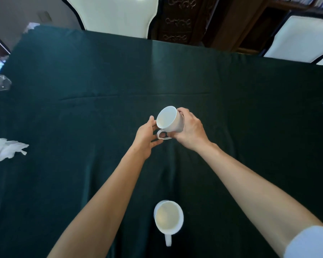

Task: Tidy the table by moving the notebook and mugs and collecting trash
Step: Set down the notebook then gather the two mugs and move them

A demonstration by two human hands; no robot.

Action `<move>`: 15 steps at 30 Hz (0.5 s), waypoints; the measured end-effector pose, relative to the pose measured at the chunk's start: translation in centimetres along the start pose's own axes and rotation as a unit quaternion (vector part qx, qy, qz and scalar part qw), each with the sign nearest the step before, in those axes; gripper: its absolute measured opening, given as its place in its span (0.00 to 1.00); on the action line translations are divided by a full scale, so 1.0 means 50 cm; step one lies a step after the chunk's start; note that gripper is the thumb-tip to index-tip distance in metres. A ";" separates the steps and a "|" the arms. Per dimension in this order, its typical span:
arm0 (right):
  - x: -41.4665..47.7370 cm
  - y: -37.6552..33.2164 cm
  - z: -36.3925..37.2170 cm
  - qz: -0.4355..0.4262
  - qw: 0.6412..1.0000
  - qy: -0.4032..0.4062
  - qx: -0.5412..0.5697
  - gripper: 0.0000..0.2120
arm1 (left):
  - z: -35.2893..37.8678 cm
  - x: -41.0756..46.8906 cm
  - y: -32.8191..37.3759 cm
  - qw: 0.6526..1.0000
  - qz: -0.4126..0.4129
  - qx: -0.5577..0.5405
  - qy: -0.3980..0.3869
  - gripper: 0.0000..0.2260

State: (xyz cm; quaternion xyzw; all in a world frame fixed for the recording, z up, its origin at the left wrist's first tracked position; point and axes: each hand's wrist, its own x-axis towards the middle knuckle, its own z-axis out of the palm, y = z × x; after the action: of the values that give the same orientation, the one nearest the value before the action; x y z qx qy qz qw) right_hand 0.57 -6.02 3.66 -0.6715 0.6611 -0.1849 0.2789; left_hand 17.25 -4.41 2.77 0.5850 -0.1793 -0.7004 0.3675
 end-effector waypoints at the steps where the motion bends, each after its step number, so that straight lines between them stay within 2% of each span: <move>1: -0.020 0.006 -0.011 -0.001 1.000 0.007 0.013 0.43 | 0.009 -0.022 -0.007 1.000 0.009 0.005 0.001 0.20; 6: -0.146 0.057 -0.047 -0.006 0.996 0.046 0.080 0.42 | 0.060 -0.133 -0.053 0.996 0.049 0.076 0.006 0.20; 11: -0.268 0.115 -0.076 -0.009 0.990 0.049 0.130 0.42 | 0.118 -0.234 -0.136 0.988 0.078 0.130 -0.002 0.20; 15: -0.343 0.157 -0.096 -0.027 0.990 0.031 0.137 0.39 | 0.168 -0.298 -0.222 0.987 0.088 0.130 0.012 0.20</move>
State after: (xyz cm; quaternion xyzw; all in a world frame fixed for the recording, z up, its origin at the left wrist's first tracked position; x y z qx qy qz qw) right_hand -9.53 10.58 4.62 -0.6381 0.6197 -0.3024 0.3426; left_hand 6.57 12.27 7.57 0.6176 -0.3156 -0.6291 0.3509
